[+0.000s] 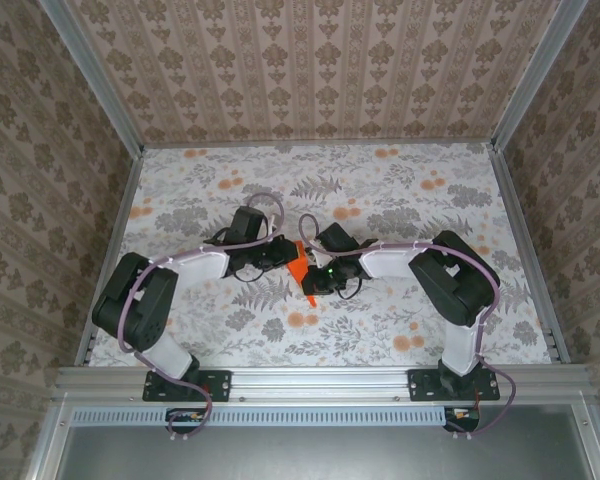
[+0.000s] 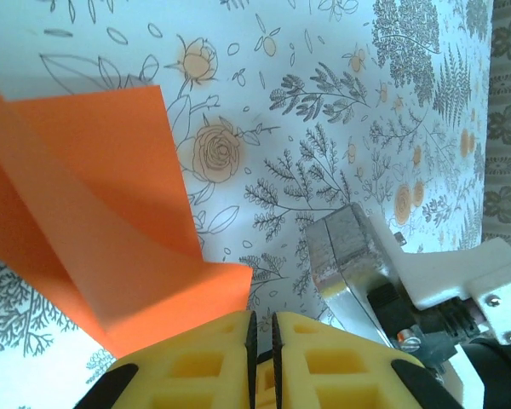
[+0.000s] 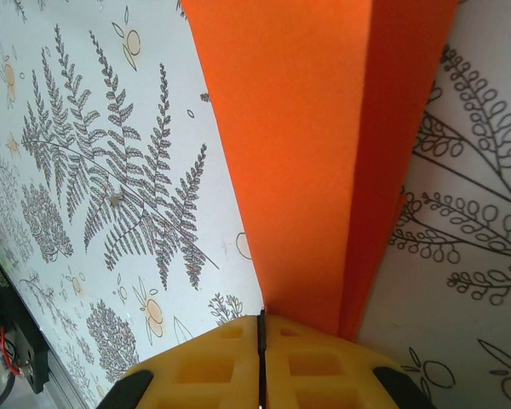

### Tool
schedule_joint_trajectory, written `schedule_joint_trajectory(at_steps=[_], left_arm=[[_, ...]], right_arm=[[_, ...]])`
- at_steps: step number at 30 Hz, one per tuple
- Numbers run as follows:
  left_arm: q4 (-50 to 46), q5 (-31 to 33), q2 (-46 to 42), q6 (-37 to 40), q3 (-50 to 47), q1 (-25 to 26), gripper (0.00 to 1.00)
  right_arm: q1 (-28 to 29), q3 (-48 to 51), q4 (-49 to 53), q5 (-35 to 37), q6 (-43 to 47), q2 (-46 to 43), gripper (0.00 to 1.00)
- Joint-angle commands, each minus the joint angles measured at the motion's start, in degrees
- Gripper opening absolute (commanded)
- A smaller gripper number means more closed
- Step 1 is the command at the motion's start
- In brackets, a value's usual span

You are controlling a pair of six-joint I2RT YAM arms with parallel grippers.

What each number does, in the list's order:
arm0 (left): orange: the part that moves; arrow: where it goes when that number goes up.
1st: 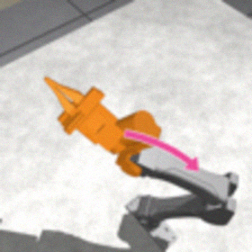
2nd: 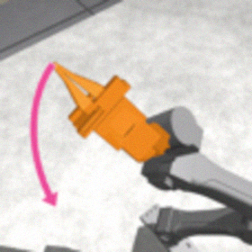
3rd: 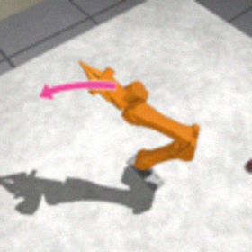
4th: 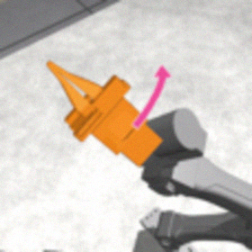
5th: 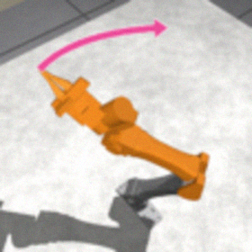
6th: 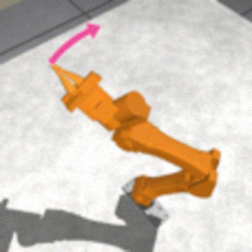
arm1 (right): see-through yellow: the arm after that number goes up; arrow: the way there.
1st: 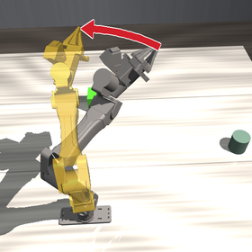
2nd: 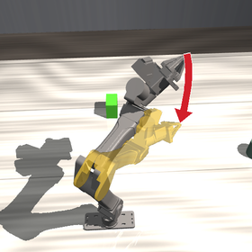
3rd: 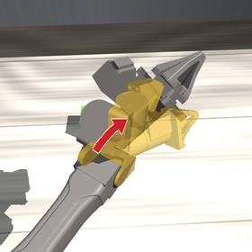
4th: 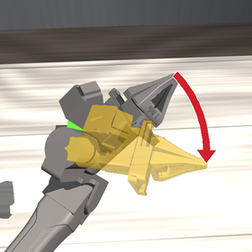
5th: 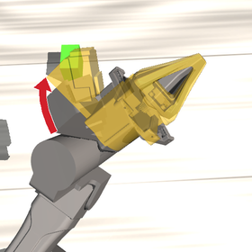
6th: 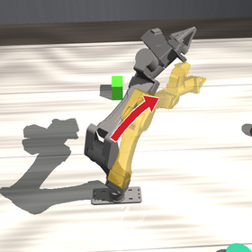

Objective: Fold a paper plane with a square sheet of paper (pick it up from the middle)
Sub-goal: Fold the wing for the fifth time at the center of the table.

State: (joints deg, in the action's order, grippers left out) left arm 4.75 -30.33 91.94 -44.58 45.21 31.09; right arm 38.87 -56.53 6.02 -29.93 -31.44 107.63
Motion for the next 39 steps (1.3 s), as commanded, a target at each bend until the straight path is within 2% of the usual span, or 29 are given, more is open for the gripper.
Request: schedule_joint_trajectory(at_steps=[1, 22, 39], left_arm=[[-3.2, 0.9, 1.4, 4.4, 0.9, 0.0, 0.16], [-3.7, 3.5, 10.7, 8.9, 2.6, -1.7, 0.1], [-8.6, 3.2, 16.1, 14.9, 8.2, -12.2, 0.09]], right_arm=[[-0.5, 0.2, 3.9, 1.8, 1.1, 2.3, 0.1], [-0.7, 3.1, 7.0, 0.6, 3.2, 2.6, 0.09], [-1.2, 10.5, 5.7, 0.8, 3.5, 3.1, 0.09]])
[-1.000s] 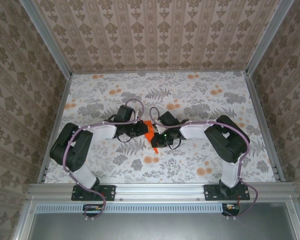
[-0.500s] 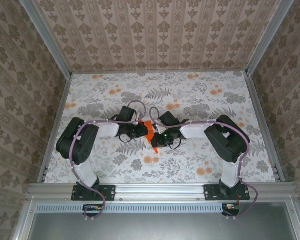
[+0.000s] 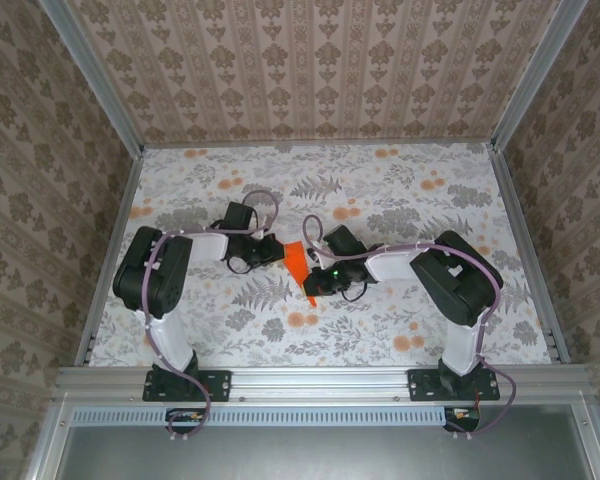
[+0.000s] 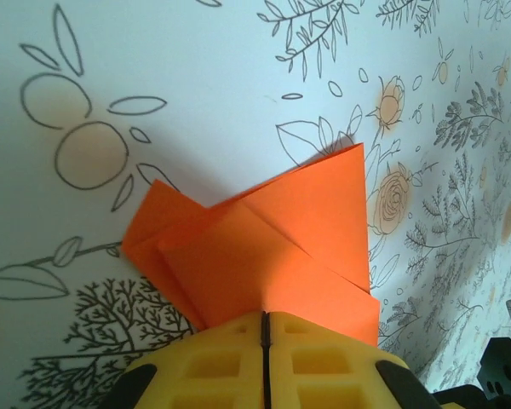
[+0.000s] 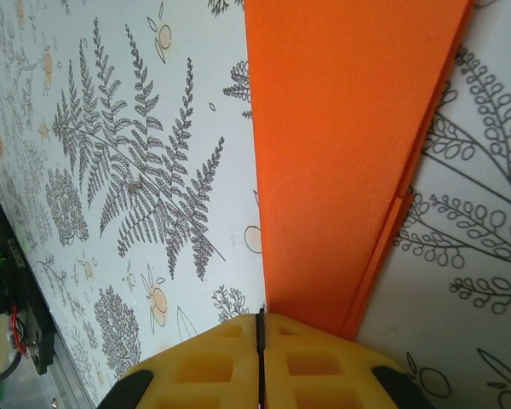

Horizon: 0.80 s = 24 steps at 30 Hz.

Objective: Fold a paper plane with a square sheet of paper (pick it up from the middle)
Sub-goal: Fold the wing for the fifth time at the center of the table.

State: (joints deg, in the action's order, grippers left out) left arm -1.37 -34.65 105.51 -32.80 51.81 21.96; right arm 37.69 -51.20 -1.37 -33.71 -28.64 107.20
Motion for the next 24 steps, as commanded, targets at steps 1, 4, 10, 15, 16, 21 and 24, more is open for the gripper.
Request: schedule_joint_trajectory(at_steps=[1, 4, 10, 15, 16, 21, 24], left_arm=[[-2.7, 7.5, 2.8, 3.3, 1.8, -3.6, 0.08], [-3.4, 7.6, 3.8, 3.9, 3.0, -5.3, 0.08], [-6.5, 7.3, 5.2, 6.1, 6.9, -8.5, 0.08], [-8.0, 6.4, 4.4, 6.9, 8.9, -10.2, 0.08], [-8.1, 6.3, 3.5, 6.7, 8.8, -10.2, 0.08], [-5.3, 4.6, -5.1, 3.9, 4.4, -8.3, 0.08], [-3.2, 4.9, -10.1, 1.7, 0.7, -4.8, 0.06]], right_arm=[[-0.1, 5.3, 13.0, 4.6, 0.6, 3.5, 0.09], [0.0, 5.7, 12.7, 4.7, 0.4, 3.3, 0.09], [0.0, 5.6, 12.7, 4.9, 0.2, 2.9, 0.09], [0.0, 5.2, 11.8, 4.9, -0.8, 2.5, 0.09], [0.0, 5.2, 11.5, 4.9, -1.1, 2.2, 0.09], [0.0, 3.7, 10.8, 4.9, -2.5, 1.9, 0.09], [0.0, 2.8, 10.7, 5.0, -3.1, 1.9, 0.09]])
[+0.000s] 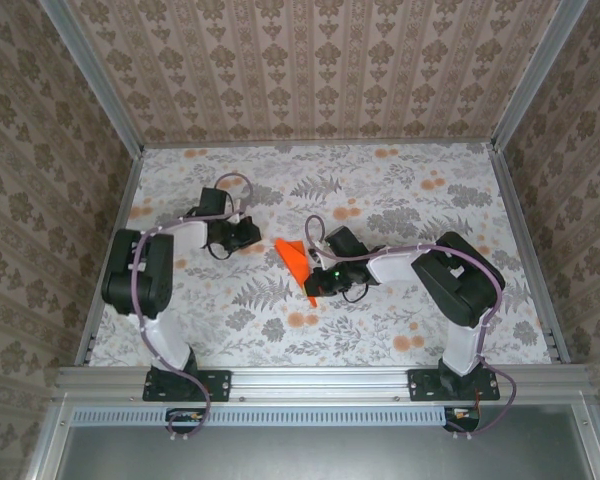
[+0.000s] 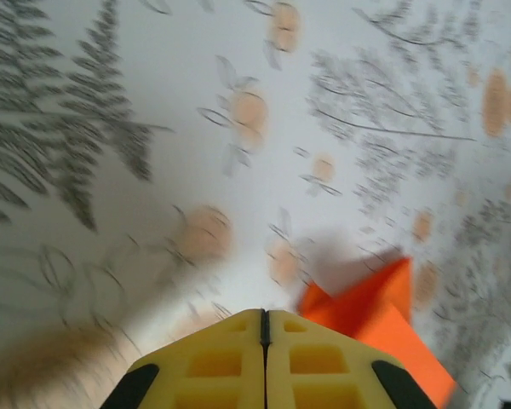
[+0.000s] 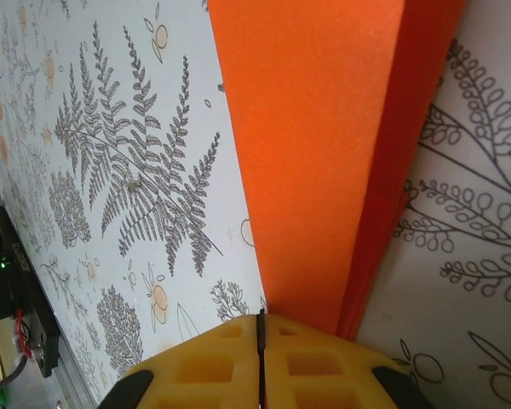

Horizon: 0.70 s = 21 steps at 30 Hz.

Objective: Fold a paper plane with a square sheet of paper (pick it up from the middle)
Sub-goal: Fold the wing for the fifth time at the center of the table.

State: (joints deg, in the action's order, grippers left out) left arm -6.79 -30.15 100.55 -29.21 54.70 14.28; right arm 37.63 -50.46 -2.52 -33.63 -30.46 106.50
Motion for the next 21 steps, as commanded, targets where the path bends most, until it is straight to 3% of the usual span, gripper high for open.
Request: schedule_joint_trajectory(at_steps=[1, 5, 10, 21], left_arm=[[2.6, 1.1, -6.4, -2.6, -3.3, 4.2, 0.06], [5.8, 2.7, -8.8, -5.6, -6.7, 10.4, 0.05], [7.8, 3.6, -5.2, -7.3, -6.2, 16.7, 0.04], [5.6, 7.7, 2.8, -4.8, -3.1, 15.8, 0.01]], right_arm=[[0.1, 1.9, 11.9, 4.9, -1.5, 2.6, 0.09], [0.2, 1.1, 12.4, 5.1, -1.6, 2.6, 0.09], [0.2, 0.8, 12.3, 5.1, -2.0, 2.5, 0.08], [0.3, 1.5, 12.3, 5.0, -2.2, 2.1, 0.08]])
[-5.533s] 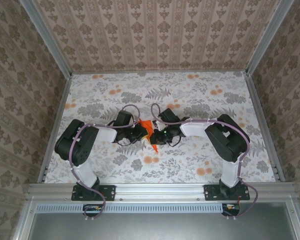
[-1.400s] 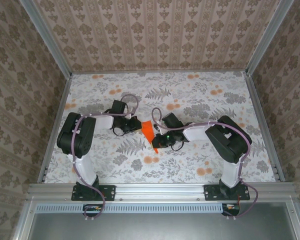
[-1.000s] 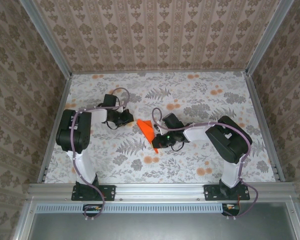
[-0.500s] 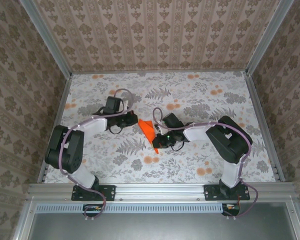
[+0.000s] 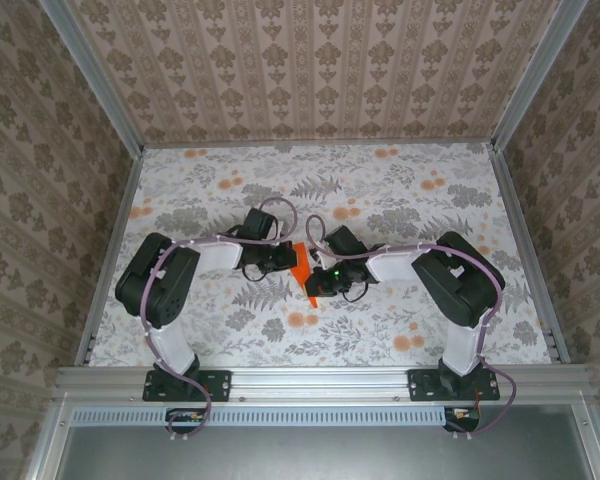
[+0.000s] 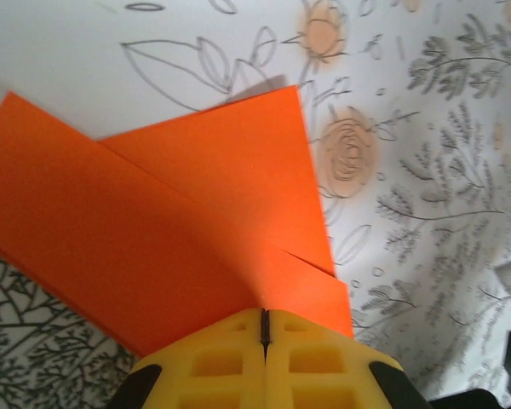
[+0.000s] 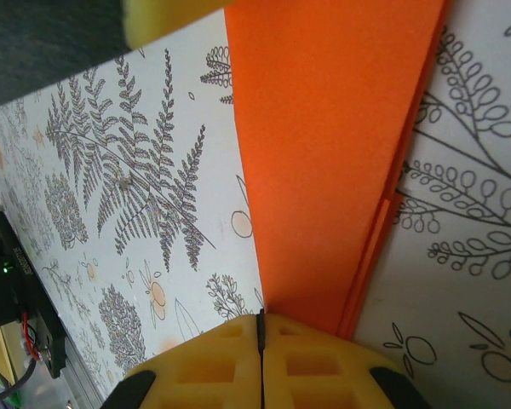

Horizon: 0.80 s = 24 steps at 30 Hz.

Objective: Fold a paper plane with a square sheet of paper (pick it up from the middle)
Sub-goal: Fold the wing for the fifth time at the center of the table.

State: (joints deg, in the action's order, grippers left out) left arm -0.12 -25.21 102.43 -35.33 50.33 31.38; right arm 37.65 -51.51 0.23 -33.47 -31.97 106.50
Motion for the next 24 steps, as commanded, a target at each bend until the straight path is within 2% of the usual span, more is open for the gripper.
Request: schedule_joint_trajectory(at_steps=[1, 13, 20, 23, 24], left_arm=[[-1.1, 2.7, 1.2, 1.7, 1.2, -2.1, 0.01], [-6.4, 0.3, 6.6, 8.8, 7.2, -15.1, 0.0], [-11.3, -0.1, 2.8, 9.1, 10.0, -16.3, 0.02], [-14.5, 1.6, -1.5, 6.9, 9.3, -16.0, 0.06], [-15.6, 2.6, -3.1, 6.0, 8.9, -15.6, 0.09]], right_arm=[[0.3, 2.6, 9.4, 4.8, -0.6, 2.1, 0.08], [0.3, 3.0, 10.1, 5.0, -0.4, 1.6, 0.08], [0.5, -1.4, 10.6, 3.3, -2.5, -1.8, 0.11], [0.6, -4.9, 11.3, 4.5, -3.9, -6.2, 0.18], [0.5, -6.2, 11.8, 5.4, -4.1, -7.7, 0.22]])
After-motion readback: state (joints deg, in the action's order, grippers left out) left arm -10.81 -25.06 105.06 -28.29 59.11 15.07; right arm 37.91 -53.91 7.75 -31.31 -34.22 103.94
